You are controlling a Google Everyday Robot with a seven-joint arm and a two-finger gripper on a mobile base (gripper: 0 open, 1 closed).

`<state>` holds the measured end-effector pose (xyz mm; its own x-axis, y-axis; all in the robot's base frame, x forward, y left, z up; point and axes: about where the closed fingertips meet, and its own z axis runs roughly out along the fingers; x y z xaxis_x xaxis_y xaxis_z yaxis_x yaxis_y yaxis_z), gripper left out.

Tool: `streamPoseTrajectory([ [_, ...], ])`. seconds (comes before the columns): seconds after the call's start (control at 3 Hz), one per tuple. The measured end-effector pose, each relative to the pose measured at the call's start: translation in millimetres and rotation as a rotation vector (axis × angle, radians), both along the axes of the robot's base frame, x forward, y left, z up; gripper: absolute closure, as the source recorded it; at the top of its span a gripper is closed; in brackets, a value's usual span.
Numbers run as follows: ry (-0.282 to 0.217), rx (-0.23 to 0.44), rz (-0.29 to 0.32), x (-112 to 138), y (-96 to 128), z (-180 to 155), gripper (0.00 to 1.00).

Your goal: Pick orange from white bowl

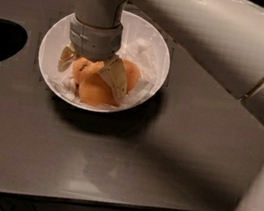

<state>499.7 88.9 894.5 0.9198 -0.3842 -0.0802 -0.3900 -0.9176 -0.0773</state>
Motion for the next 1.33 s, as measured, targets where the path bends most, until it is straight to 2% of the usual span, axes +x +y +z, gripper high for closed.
streamPoseTrajectory([
  [1.33, 0.024, 0.000, -0.028, -9.5, -11.2, -10.2, 0.17],
])
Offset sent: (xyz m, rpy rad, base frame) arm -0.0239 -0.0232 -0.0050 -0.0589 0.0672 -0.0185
